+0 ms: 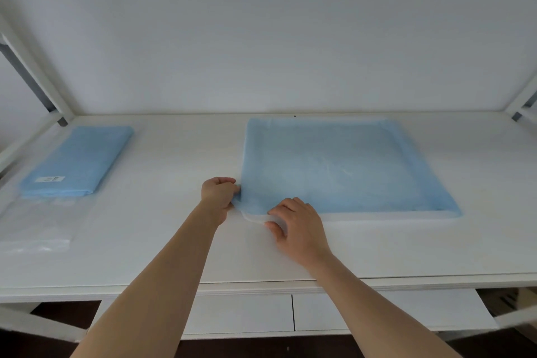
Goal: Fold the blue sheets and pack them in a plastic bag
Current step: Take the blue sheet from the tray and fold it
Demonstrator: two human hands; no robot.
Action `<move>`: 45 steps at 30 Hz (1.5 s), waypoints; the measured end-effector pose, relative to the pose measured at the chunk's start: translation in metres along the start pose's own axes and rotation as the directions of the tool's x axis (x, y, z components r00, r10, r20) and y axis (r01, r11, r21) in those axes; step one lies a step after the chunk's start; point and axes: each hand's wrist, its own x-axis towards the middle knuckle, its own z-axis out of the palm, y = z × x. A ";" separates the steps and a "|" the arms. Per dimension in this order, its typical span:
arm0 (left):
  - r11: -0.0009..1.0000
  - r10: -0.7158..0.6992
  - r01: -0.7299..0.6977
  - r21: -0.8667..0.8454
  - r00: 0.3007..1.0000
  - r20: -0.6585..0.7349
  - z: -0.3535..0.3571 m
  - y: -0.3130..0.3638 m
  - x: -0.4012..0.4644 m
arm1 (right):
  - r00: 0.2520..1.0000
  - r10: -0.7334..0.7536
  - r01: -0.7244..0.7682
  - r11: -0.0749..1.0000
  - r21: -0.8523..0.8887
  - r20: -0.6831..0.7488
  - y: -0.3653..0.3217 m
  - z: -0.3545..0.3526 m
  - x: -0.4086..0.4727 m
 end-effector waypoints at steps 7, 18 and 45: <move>0.901 0.001 -0.027 0.432 0.998 0.060 -0.003 0.011 -0.002 | 0.995 -0.093 0.093 0.995 0.030 0.018 -0.001 -0.008 -0.015; 0.780 -0.008 -0.084 0.620 0.989 0.145 -0.003 0.018 0.012 | 0.995 0.034 -0.045 0.990 0.130 0.090 0.010 -0.029 0.013; 0.868 -0.032 -0.021 0.496 0.995 0.098 -0.018 0.027 0.010 | 0.857 0.292 -0.252 0.956 -0.150 0.424 0.019 -0.029 0.015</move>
